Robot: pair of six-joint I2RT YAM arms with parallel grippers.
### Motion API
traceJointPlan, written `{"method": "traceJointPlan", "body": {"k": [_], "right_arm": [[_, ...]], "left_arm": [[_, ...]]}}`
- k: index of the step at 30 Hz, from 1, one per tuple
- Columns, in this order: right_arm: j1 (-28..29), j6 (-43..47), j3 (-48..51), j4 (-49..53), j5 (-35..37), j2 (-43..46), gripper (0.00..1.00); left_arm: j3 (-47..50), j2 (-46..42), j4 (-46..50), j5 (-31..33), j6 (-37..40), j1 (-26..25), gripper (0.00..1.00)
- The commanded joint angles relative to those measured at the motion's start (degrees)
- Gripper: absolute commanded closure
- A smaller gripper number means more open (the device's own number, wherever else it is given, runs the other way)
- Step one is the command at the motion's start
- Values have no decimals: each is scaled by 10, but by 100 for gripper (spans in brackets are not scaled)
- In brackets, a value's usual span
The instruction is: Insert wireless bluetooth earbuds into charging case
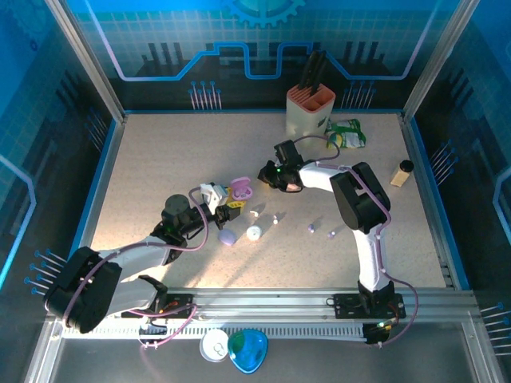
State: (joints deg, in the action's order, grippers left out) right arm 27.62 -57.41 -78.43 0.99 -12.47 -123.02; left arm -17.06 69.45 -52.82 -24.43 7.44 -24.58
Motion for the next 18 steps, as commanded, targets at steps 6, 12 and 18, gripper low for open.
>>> {"method": "traceJointPlan", "body": {"k": [6, 12, 18], "right_arm": [[-6, 89, 69, 35, 13, 82, 82], [-6, 161, 143, 77, -9, 162, 80], [-6, 217, 211, 126, -29, 235, 81]], "left_arm": [[6, 6, -14, -9, 6, 4, 75], [0, 18, -17, -13, 7, 3, 75], [-9, 22, -9, -17, 7, 4, 75]]}}
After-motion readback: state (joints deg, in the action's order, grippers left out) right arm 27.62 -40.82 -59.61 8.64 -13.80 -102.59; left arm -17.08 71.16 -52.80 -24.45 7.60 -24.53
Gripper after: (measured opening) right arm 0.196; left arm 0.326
